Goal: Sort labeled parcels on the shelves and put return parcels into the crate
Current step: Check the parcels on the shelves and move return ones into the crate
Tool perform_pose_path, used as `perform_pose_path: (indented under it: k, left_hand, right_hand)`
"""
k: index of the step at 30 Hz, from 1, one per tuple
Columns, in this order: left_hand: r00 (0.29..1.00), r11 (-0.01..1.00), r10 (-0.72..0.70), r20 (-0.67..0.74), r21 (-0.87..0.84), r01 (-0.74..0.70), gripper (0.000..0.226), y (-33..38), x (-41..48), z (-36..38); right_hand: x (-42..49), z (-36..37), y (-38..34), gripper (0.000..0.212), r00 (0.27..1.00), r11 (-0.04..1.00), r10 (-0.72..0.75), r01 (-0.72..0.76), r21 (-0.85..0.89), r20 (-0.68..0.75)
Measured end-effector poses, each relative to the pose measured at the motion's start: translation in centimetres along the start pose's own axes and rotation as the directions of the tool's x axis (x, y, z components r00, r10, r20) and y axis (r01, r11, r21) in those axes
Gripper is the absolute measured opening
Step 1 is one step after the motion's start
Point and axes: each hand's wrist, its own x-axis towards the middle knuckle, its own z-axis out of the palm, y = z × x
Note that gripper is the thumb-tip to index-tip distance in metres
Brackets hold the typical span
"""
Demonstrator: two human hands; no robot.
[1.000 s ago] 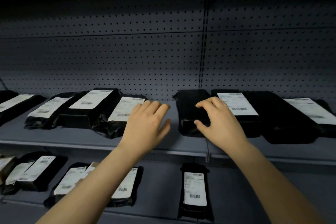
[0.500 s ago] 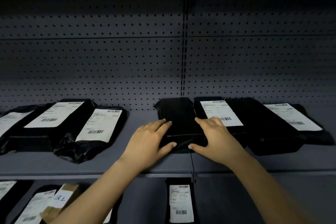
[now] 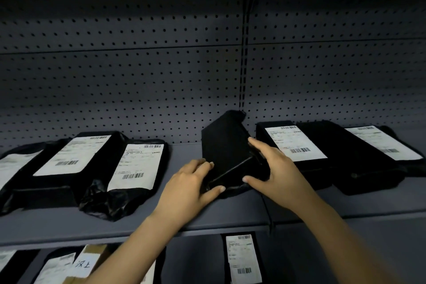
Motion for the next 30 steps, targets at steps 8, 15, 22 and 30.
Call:
perform_pose_path:
  k: [8, 15, 22, 30]
  left_hand:
    - [0.98, 0.973, 0.098, -0.17, -0.189, -0.13, 0.07, -1.8, -1.0, -2.8]
    - [0.971, 0.97, 0.2, -0.132, -0.112, -0.215, 0.058, -2.9, -0.4, -4.0]
    - [0.981, 0.987, 0.048, -0.189, -0.14, -0.076, 0.06, -4.1, -1.6, -5.1]
    - [0.987, 0.96, -0.12, -0.103, -0.265, 0.089, 0.074, -5.4, -2.8, -5.1]
  right_hand:
    - [1.4, 3.0, -2.8, 0.06, 0.978, 0.975, -0.204, 0.208, 0.083, -0.046]
    - [1.4, 5.8, -4.2, 0.081, 0.978, 0.946, -0.139, 0.177, 0.27, -0.155]
    - [1.3, 7.1, -4.3, 0.078, 0.961, 0.93, 0.201, -0.247, 0.271, 0.189]
    - [1.3, 8.4, -5.6, 0.063, 0.981, 0.935, 0.174, -0.192, 0.299, 0.087]
